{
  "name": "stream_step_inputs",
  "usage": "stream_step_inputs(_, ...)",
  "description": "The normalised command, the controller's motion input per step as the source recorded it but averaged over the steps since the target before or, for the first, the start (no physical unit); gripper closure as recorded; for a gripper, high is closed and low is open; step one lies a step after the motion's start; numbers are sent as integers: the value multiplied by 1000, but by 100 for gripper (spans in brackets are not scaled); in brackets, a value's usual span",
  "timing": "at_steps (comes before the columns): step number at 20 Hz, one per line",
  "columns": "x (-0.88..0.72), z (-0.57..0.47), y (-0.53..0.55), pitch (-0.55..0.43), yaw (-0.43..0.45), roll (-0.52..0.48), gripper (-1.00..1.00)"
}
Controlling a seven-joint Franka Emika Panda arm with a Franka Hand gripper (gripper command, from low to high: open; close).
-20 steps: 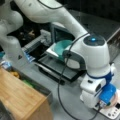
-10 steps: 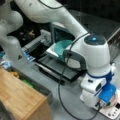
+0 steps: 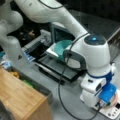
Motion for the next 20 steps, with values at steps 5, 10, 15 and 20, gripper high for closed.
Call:
stream_step_inputs(5,31,31,141,94,5,-369,-100)
stream_step_inputs(10,31,31,141,94,5,-369,-100)
stream_step_inputs(15,31,31,141,94,5,-369,-100)
stream_step_inputs(20,31,31,141,94,5,-369,-100)
